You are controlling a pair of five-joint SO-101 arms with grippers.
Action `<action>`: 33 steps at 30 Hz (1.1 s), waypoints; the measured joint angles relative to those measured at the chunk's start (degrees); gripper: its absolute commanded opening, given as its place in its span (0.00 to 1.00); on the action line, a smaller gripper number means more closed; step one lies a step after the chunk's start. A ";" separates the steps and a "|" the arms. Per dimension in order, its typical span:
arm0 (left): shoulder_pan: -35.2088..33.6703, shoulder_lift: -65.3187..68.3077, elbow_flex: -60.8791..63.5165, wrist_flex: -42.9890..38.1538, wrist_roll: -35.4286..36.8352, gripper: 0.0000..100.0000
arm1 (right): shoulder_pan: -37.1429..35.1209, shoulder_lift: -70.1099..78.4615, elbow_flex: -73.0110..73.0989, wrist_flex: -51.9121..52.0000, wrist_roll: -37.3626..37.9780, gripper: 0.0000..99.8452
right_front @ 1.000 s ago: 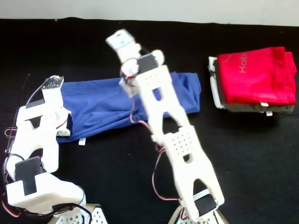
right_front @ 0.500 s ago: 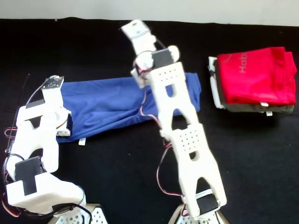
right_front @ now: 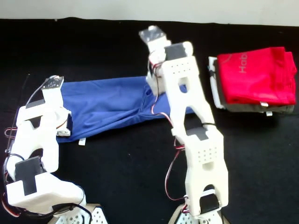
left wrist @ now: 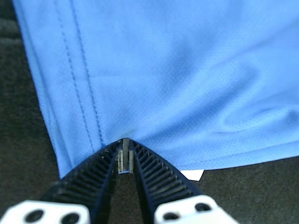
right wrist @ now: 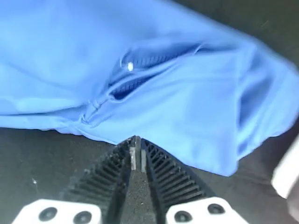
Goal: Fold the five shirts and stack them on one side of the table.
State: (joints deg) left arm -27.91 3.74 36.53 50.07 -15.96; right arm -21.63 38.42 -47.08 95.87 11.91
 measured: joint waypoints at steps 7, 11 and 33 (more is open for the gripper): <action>0.00 0.00 0.00 0.00 0.00 0.01 | -1.05 1.05 4.66 -10.11 0.00 0.01; 0.00 0.00 0.00 0.00 0.00 0.01 | -2.55 1.58 4.92 -12.40 0.00 0.01; 0.00 0.00 0.00 0.00 0.00 0.01 | -4.40 10.99 5.19 -20.66 0.00 0.01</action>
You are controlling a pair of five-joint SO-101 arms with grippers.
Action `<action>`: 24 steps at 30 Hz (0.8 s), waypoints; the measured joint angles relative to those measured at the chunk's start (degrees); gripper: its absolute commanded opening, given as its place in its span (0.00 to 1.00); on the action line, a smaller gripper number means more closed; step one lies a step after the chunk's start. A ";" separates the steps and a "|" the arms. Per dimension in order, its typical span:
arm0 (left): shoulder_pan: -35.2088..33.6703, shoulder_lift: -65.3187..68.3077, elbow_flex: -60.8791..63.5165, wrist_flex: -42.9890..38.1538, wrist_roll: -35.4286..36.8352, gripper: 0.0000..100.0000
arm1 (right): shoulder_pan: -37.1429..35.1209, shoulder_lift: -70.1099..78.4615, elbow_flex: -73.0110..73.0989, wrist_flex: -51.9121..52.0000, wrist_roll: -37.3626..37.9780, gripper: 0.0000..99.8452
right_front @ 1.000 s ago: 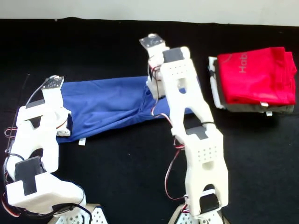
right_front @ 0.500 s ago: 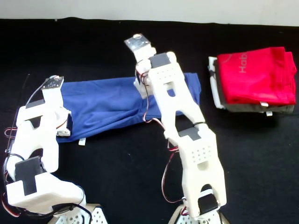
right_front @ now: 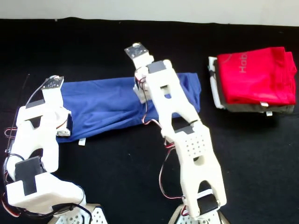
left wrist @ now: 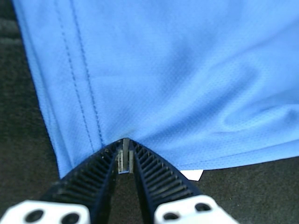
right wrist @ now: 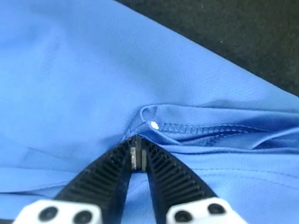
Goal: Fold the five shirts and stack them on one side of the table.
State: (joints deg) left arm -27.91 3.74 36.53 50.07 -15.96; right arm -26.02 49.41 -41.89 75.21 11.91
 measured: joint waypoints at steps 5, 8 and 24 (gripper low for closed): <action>0.00 0.26 -0.62 0.00 0.00 0.01 | 2.11 -4.57 -5.36 3.52 0.00 0.01; 0.00 0.53 -4.13 2.90 0.00 0.01 | 3.87 -8.79 -10.55 8.35 0.00 0.01; -5.45 8.62 -31.82 20.40 6.15 0.21 | 8.70 -21.27 -18.02 25.23 2.73 0.01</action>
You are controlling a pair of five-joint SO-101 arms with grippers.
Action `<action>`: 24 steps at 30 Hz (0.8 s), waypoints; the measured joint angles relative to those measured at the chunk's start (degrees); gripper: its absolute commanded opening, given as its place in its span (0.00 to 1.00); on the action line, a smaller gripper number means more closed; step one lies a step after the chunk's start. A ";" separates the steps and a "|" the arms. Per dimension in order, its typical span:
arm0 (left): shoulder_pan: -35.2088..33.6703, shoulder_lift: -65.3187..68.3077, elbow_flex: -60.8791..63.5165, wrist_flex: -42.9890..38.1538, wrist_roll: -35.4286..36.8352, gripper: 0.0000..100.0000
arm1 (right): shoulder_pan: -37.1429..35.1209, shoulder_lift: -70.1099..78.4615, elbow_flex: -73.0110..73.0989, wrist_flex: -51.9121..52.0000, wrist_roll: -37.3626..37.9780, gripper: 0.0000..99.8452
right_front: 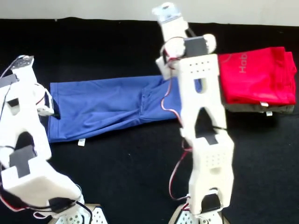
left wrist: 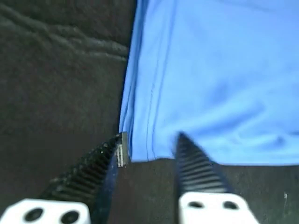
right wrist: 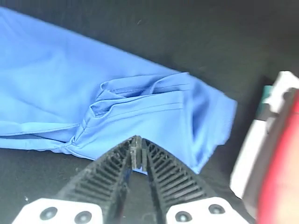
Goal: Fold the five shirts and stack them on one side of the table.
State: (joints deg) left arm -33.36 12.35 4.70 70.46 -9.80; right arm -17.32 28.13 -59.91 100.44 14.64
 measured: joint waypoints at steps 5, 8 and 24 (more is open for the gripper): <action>-1.58 10.90 -9.93 -0.44 0.09 0.21 | 0.70 -20.66 19.34 0.00 2.37 0.01; -0.97 17.49 -14.86 -0.44 0.09 0.20 | 0.70 -34.46 33.67 0.00 4.13 0.01; -0.18 33.67 -33.23 6.42 -10.02 0.01 | 0.79 -68.40 73.23 -1.14 4.57 0.01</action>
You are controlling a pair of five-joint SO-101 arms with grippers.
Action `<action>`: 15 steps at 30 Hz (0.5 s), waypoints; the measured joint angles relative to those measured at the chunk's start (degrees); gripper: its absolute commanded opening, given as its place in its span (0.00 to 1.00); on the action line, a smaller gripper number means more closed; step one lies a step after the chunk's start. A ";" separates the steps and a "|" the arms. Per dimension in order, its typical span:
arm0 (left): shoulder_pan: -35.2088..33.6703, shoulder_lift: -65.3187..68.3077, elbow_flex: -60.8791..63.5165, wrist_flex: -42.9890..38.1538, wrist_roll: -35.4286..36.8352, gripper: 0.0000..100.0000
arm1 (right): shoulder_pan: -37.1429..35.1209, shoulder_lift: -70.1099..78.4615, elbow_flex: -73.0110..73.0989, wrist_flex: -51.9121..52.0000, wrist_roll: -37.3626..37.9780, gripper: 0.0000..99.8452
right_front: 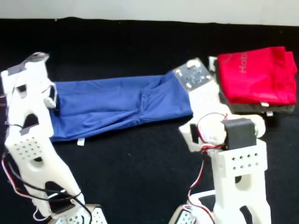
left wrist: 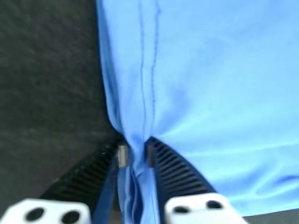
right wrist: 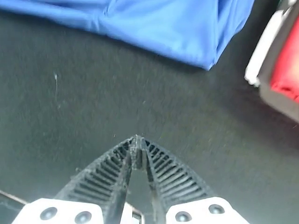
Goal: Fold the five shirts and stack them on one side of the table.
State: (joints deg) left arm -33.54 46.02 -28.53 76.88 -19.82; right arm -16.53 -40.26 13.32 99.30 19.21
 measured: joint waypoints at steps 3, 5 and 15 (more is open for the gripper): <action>-4.48 2.64 -4.40 0.09 -3.60 0.01 | 0.00 -1.49 3.96 -2.99 0.00 0.01; -8.35 4.40 -8.00 0.09 -5.71 0.01 | 0.53 -2.37 6.42 -4.40 0.00 0.01; -22.68 7.91 -24.97 7.56 -11.87 0.01 | 12.31 -9.14 29.36 -18.11 0.09 0.01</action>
State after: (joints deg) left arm -56.22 53.93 -53.49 84.44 -31.69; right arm -4.22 -49.41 42.68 81.19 19.30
